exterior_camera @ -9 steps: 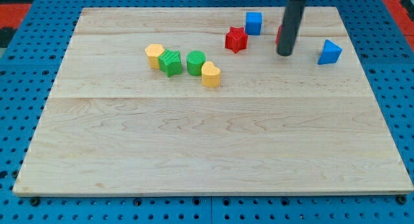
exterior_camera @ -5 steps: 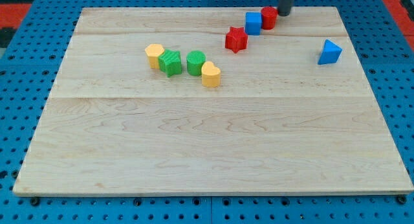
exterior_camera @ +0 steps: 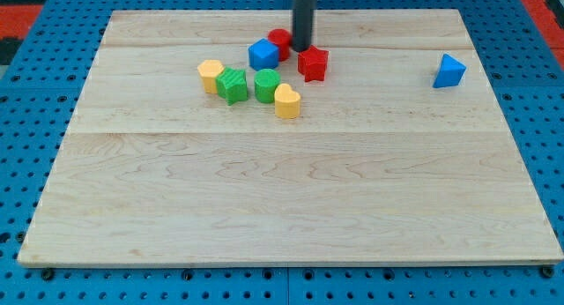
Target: Move the red circle to the top left
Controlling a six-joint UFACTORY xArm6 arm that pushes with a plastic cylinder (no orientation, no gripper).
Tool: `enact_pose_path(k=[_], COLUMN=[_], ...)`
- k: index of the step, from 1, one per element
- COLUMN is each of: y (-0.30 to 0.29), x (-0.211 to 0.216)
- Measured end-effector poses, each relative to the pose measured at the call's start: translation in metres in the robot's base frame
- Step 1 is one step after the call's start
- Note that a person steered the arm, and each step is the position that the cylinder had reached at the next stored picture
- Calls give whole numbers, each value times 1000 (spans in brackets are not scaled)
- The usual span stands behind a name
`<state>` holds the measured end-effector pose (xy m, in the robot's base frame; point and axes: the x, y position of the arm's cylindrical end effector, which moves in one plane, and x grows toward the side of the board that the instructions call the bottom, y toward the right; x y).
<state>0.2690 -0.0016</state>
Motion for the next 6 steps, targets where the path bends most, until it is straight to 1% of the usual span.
enact_pose_path(k=[1, 2, 3, 4, 5, 6], y=[-70, -134, -78, -96, -144, -165], x=[-27, -39, -36, 5, 6, -19])
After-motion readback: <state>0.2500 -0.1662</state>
